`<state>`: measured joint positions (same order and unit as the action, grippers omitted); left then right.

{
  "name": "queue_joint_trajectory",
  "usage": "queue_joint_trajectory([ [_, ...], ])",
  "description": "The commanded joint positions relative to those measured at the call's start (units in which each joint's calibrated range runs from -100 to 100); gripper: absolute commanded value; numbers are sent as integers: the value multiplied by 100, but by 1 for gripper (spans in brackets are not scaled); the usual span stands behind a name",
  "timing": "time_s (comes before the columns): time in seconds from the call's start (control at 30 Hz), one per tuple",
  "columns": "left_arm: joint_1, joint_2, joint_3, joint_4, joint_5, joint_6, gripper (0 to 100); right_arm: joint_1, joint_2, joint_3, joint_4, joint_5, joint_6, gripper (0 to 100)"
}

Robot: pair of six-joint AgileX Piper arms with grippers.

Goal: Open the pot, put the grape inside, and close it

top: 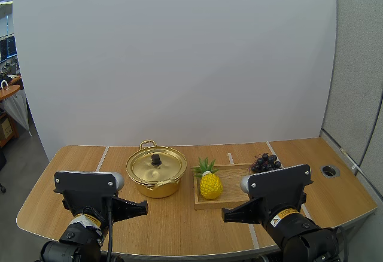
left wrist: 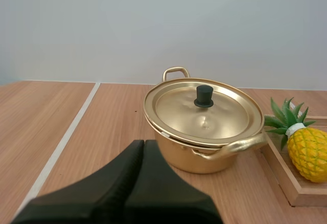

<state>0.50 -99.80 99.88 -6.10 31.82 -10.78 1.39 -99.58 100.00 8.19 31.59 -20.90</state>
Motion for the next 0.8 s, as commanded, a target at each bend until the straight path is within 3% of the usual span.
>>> queue_joint_trajectory([
  [0.0, -10, -20, 12, 52, -114, -70, 0, -22, -42, 0, -23, -12, -30, 0],
  [0.77, -8, -20, 12, -12, -114, -70, 0, -22, -42, 0, 86, -48, -30, 0],
])
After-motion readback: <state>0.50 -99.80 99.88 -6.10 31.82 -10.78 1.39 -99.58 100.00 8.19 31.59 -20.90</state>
